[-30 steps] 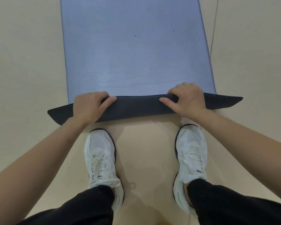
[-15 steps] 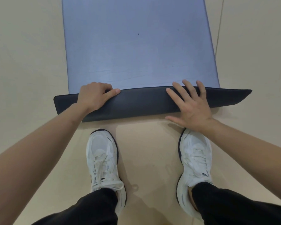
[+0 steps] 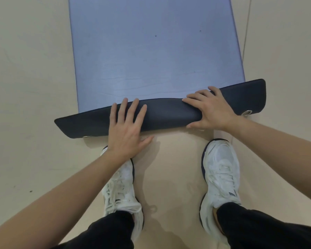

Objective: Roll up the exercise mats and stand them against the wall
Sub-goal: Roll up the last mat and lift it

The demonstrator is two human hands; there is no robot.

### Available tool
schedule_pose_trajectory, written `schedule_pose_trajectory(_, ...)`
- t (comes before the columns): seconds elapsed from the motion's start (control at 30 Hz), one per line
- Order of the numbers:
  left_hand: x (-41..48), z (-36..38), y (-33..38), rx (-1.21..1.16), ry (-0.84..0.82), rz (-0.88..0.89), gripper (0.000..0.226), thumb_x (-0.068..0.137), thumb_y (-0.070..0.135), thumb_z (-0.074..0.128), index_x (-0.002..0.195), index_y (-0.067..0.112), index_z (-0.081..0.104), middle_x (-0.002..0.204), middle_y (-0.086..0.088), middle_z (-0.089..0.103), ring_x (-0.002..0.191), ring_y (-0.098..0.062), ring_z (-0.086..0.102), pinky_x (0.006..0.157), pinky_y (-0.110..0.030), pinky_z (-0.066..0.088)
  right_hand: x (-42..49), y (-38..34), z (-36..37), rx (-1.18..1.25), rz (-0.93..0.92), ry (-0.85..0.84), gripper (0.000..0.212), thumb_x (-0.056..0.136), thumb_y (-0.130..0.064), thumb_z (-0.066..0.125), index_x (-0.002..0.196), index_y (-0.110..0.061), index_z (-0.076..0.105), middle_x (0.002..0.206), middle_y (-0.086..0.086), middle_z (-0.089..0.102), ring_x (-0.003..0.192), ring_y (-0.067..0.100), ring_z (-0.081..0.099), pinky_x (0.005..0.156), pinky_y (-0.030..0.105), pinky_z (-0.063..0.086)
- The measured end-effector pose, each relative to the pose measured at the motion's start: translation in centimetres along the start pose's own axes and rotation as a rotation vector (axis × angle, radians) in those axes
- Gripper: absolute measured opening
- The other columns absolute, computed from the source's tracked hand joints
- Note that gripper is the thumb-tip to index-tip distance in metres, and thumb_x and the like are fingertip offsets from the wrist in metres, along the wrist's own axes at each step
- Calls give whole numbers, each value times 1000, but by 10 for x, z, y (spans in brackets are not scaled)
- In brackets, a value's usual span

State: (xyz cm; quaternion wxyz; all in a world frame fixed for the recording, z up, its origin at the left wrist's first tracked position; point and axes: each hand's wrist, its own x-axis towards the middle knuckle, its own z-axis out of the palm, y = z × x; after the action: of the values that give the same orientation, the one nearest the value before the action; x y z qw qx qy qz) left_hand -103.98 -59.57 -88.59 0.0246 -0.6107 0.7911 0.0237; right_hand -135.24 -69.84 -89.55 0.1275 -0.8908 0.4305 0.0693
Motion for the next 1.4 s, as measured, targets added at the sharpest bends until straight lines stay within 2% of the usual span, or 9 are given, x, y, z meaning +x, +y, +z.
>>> schedule_pose_trajectory(0.2,24,10,-19,-15,-82,42,94,82,80,59,151,17,50,154,-10,52,143,-39,44,124,-59,23,15,5,-14,142,66,-187,96,65,-86,57,147,-36,50,142,-12,57,135,20,39,119,48,18)
schedule_pose_trajectory(0.4,37,7,-28,-47,-71,109,89,84,86,47,141,17,56,135,-4,65,115,-31,61,109,-47,42,-8,-10,-12,-64,97,104,96,75,-82,55,149,-21,48,143,13,47,135,36,37,120,61,17)
schedule_pose_trajectory(0.53,44,-11,-28,-135,-163,42,79,84,85,46,135,26,56,118,3,69,104,-25,61,94,-40,46,-18,-19,6,-178,144,194,103,79,-88,48,151,-14,47,153,13,48,145,40,36,120,69,16)
schedule_pose_trajectory(0.63,49,-22,-28,-194,-277,6,68,84,84,49,131,35,54,113,11,67,103,-18,59,81,-38,44,-12,-16,6,-152,105,231,96,81,-88,47,137,-10,59,135,14,61,127,38,54,114,60,33)
schedule_pose_trajectory(0.73,53,-31,-35,-261,-388,-17,63,81,87,49,122,40,54,105,15,67,96,-16,60,77,-38,40,-10,-20,-8,-84,105,143,93,82,-91,31,117,-12,66,105,9,67,96,30,63,90,44,47)
schedule_pose_trajectory(0.8,58,-40,-44,-273,-465,-1,70,70,95,41,114,43,56,93,15,67,85,-12,62,73,-35,40,-12,-28,-20,-21,174,35,94,78,-96,23,109,-19,66,94,1,64,85,23,61,75,36,47)
schedule_pose_trajectory(0.97,50,-59,-61,-397,-608,-2,74,58,101,40,103,45,60,83,14,67,78,-5,61,70,-30,43,-15,-37,-45,92,175,-141,83,70,-100,27,84,-26,60,74,-9,62,70,15,58,63,32,40)
schedule_pose_trajectory(1.2,11,-40,-41,-150,-270,-105,79,76,97,27,106,32,62,97,11,63,92,-18,58,69,-35,38,8,-37,-49,209,112,-255,76,76,-91,48,68,-16,52,62,-1,55,63,17,54,57,34,37)
schedule_pose_trajectory(1.4,-22,-9,-3,-112,-15,-191,80,95,76,42,135,9,60,118,-12,68,104,-36,60,98,-49,43,44,-28,-49,288,137,-383,74,74,-89,57,71,-15,60,67,2,61,69,22,61,63,37,45)
